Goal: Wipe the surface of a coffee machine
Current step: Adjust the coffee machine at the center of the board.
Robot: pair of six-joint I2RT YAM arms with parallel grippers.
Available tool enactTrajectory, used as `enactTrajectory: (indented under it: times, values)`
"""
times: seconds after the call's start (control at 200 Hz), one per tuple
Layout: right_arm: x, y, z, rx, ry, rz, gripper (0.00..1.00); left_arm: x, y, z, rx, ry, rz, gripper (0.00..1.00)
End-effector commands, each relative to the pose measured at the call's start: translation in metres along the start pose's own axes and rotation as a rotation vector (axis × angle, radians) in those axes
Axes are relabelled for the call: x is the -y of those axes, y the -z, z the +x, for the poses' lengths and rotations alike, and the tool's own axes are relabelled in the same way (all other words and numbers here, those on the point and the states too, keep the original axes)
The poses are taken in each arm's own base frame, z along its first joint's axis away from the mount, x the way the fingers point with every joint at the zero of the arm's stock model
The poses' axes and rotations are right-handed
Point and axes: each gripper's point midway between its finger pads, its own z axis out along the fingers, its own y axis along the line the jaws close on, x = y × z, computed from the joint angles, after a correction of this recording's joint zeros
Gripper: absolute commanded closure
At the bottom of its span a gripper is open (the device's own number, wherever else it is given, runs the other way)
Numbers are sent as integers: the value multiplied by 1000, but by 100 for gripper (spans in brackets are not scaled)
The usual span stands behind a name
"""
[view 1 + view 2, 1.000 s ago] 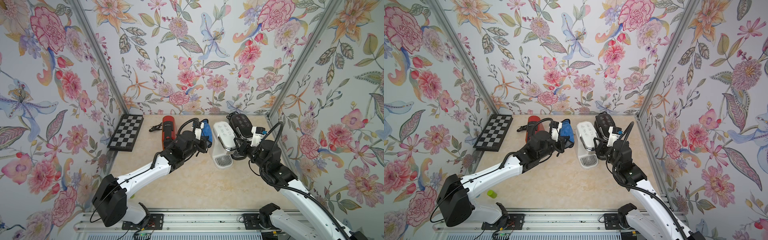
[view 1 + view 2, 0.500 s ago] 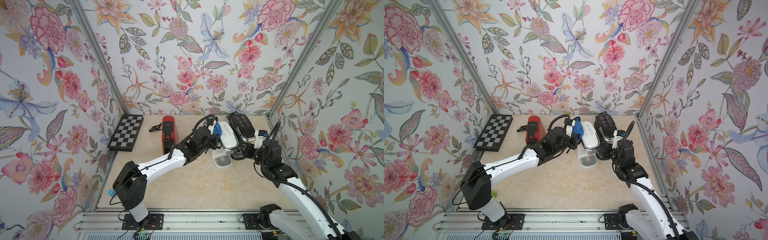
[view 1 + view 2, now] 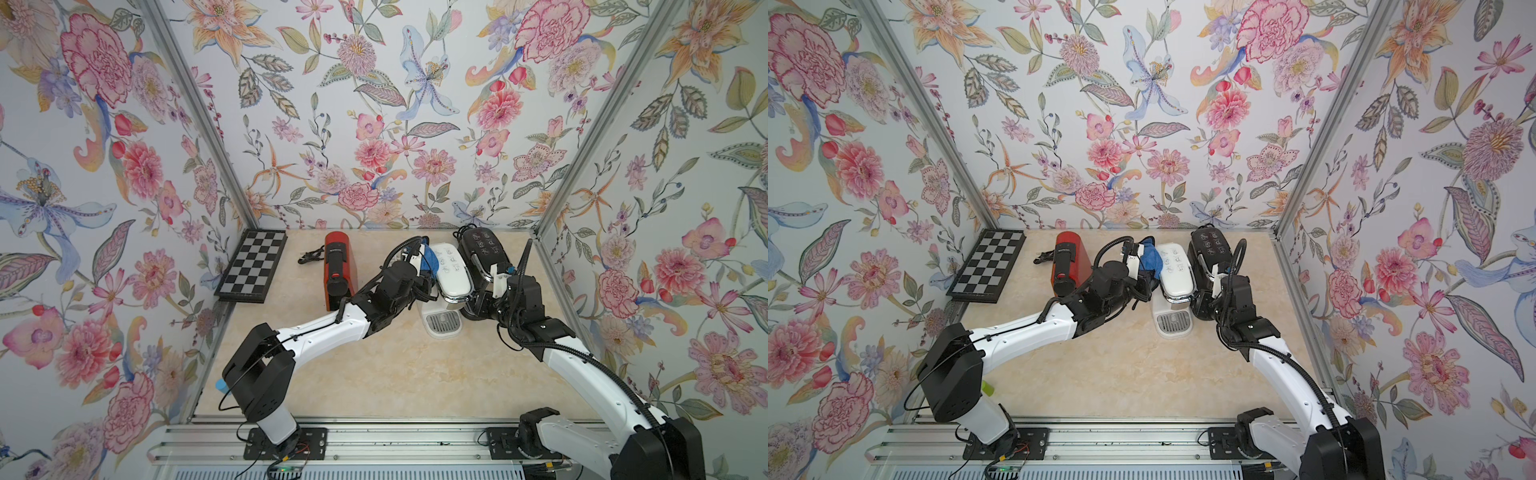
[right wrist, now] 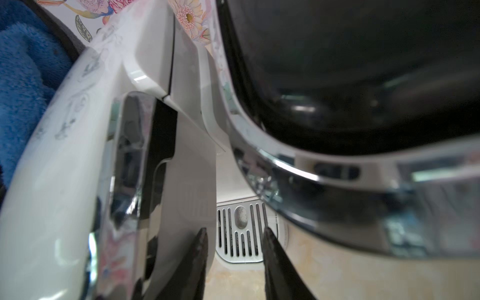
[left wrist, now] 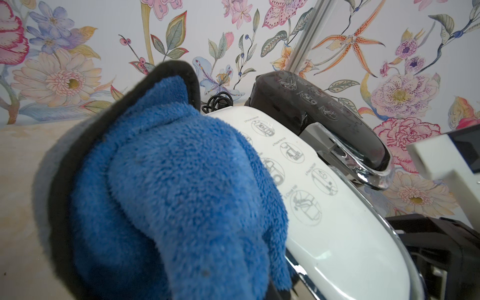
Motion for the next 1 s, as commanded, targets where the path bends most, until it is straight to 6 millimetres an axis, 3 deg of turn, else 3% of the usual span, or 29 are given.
enactTrajectory:
  times: [0.0,0.155,0.385,0.445,0.5,0.665,0.811,0.996]
  values:
    - [-46,-8,3,-20,75,-153,63,-23,-1,43,-139,-17,-65,100]
    - [-57,-20,12,-45,81,-163,63,-30,7,30,-121,-32,-83,100]
    - [-45,-21,11,-42,57,-142,63,-66,20,6,-89,-58,-142,100]
    - [-44,-20,12,-44,56,-144,63,-64,19,-2,-80,-100,-117,100]
    - [-43,-20,14,-47,51,-142,63,-50,15,-7,-74,-166,-37,100]
    - [-43,-21,18,-56,40,-152,62,-53,-15,26,-167,-217,34,100]
    - [-40,-19,19,-51,34,-148,62,-40,-34,57,-226,-225,168,100]
    - [-38,-18,21,-51,27,-145,62,-61,-48,112,-368,-246,125,100]
